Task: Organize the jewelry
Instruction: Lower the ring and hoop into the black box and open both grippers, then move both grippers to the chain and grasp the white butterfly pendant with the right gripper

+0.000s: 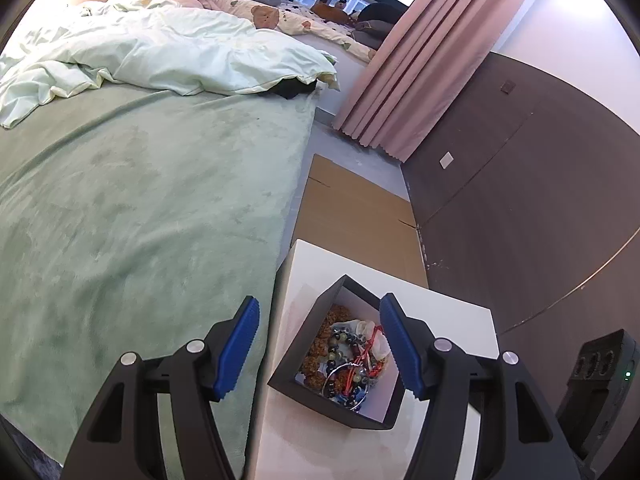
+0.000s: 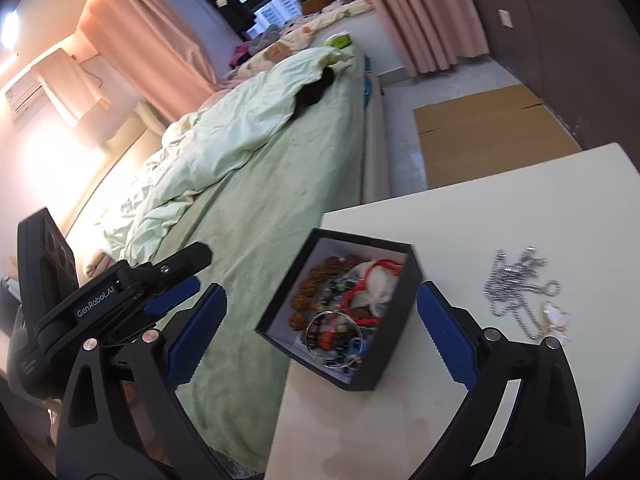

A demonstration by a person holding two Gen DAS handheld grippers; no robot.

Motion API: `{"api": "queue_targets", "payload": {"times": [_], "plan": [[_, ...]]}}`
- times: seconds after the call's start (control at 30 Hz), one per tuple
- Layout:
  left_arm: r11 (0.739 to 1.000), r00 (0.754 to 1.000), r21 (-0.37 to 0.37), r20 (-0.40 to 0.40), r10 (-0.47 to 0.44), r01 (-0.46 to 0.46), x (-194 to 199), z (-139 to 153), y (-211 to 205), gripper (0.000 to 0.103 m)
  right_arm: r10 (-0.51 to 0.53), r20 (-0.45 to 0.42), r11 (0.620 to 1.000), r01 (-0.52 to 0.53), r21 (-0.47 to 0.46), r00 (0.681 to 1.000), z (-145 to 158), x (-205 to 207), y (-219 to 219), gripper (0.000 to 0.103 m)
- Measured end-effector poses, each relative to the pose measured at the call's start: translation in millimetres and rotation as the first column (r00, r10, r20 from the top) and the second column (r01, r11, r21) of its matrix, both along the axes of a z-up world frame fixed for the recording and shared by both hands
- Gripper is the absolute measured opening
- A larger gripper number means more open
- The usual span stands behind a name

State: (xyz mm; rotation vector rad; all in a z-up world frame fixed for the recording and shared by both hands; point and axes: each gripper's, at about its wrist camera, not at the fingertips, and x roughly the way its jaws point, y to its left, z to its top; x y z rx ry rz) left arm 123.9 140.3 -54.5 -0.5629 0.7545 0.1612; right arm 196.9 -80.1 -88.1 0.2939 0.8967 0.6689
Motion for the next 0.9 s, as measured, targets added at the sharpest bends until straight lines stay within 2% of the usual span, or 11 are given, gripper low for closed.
{"api": "queue_targets", "payload": {"times": [0.1,0.17,0.23,0.57,0.8,0.9], "plan": [[1.0,1.0,0.01,-0.012,-0.018,0.018,1.1,-1.8,-7.4,0.062,-0.013,0.008,1.0,0.013,0.013,1.0,6.1,-5.1,-15.1,0.096],[0.999,0.999,0.02,-0.011,-0.036,0.036,1.3,-1.1,-13.4,0.069,-0.031,0.018,0.999,0.031,0.007,0.999,10.1,-8.1,-27.2,0.096],[0.997,0.998,0.043,-0.008,-0.06,0.06,1.3,0.4,-22.6,0.072,-0.051,0.014,0.999,0.051,-0.004,0.999,11.5,-7.8,-38.8,0.096],[0.984,0.988,0.092,-0.013,-0.152,0.153,6.8,0.3,-65.1,0.072,-0.16,-0.036,0.985,0.157,-0.067,0.987,4.5,-0.1,-91.7,0.096],[0.974,0.979,0.101,-0.017,-0.203,0.204,12.9,-3.2,-85.1,0.069,-0.193,-0.067,0.967,0.178,-0.184,0.979,-12.5,5.2,-105.6,0.095],[0.966,0.972,0.109,-0.025,-0.232,0.233,15.9,-5.5,-94.3,0.061,-0.212,-0.085,0.954,0.187,-0.236,0.973,-23.2,8.8,-108.1,0.093]]}}
